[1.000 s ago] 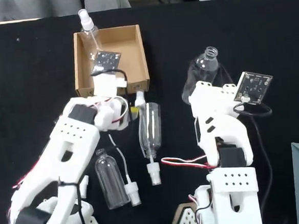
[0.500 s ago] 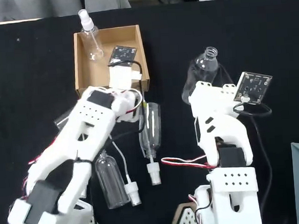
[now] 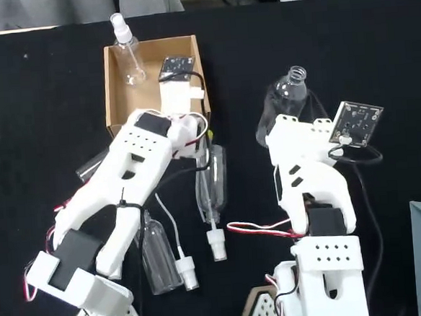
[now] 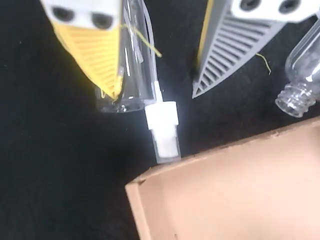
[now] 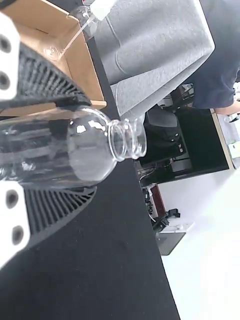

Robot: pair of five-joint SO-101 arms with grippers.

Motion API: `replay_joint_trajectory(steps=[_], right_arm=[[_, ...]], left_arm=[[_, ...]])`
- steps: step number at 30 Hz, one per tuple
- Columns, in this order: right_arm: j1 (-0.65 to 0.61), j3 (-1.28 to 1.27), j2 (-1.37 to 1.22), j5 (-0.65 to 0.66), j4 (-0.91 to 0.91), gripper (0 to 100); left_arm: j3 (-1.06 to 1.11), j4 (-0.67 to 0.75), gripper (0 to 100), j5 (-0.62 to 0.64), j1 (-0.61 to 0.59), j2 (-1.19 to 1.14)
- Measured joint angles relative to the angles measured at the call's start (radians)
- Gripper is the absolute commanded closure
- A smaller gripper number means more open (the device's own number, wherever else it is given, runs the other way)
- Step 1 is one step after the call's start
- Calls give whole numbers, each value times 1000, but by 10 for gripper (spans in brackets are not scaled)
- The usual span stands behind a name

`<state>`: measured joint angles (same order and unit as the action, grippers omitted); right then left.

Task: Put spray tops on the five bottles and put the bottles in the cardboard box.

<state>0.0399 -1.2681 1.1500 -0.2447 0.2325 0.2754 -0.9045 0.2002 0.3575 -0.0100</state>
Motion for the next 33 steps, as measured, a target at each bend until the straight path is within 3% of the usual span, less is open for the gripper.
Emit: replay_joint_trajectory(steps=[11,19,33], right_arm=[[0,0,0,0,0,987],[0,0,0,0,0,987],[0,0,0,0,0,987]], left_arm=[[-26,0,798,58,-2,-8],[-9,87,796,58,-5,-8],[-107,58,798,60,-5,-233]])
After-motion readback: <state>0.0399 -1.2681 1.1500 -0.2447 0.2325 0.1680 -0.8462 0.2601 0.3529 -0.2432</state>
